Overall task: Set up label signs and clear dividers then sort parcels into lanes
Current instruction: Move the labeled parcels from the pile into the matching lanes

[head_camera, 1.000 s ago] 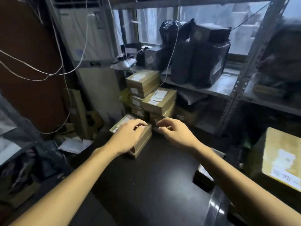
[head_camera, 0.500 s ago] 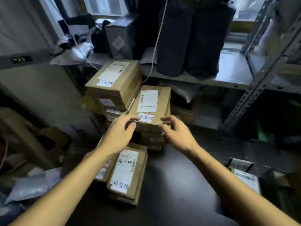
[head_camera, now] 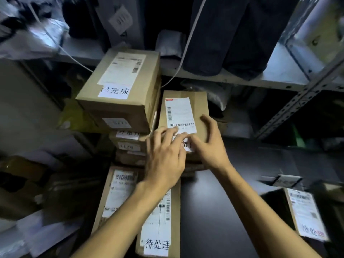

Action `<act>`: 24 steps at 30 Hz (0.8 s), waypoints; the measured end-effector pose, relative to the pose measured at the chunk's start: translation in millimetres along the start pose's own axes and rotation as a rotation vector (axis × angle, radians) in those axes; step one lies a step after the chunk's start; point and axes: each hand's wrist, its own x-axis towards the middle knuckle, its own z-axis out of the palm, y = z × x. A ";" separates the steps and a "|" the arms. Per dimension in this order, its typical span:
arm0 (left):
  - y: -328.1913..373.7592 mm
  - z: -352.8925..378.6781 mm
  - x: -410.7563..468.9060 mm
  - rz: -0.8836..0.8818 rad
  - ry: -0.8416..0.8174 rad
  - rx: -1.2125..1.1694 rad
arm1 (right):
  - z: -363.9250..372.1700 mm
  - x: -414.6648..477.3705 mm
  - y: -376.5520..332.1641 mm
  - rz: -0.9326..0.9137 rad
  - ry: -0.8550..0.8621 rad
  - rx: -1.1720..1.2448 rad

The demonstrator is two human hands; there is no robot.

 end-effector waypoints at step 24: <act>130.8 -13.1 -54.3 -0.264 -0.197 -0.797 | -155.7 -163.2 28.8 0.146 0.128 0.352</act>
